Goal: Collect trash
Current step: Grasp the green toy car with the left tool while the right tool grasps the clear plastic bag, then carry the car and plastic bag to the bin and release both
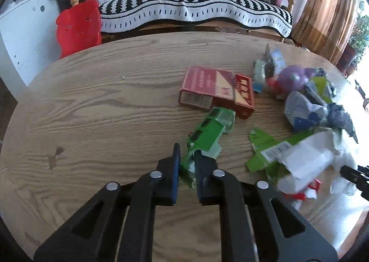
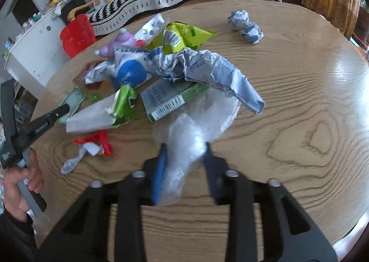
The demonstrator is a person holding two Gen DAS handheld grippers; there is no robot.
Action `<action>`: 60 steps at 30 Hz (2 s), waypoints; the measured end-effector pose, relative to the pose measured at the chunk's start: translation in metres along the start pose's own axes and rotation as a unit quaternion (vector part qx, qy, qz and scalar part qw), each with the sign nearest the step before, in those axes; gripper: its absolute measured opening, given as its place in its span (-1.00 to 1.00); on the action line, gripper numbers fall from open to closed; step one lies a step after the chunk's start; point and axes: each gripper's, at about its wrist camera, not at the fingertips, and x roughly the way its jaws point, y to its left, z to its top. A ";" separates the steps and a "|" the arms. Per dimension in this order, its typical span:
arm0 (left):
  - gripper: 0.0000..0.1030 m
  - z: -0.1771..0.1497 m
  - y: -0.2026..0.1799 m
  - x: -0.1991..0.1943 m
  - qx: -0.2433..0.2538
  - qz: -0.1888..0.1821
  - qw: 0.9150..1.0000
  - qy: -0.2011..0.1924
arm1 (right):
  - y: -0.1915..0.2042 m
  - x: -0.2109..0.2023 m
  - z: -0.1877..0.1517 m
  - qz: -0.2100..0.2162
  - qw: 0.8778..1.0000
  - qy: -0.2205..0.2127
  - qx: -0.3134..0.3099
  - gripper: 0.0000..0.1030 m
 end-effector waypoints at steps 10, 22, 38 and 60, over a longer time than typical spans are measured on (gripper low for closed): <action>-0.82 -0.013 -0.014 -0.064 -0.024 -0.023 0.999 -0.037 | -0.006 -0.078 -0.017 0.048 0.996 -0.071 -0.010 -0.57; -0.82 -0.024 -0.141 -0.095 0.017 -0.097 0.993 -0.060 | -0.094 -0.161 -0.031 -0.004 0.989 -0.145 0.021 -0.57; -0.82 -0.089 -0.430 -0.103 0.188 -0.263 0.946 -0.028 | -0.308 -0.221 -0.124 -0.153 0.963 -0.157 0.159 -0.57; -0.82 -0.197 -0.627 -0.028 0.334 -0.312 0.887 0.067 | -0.459 -0.237 -0.212 -0.180 0.940 -0.075 0.281 -0.57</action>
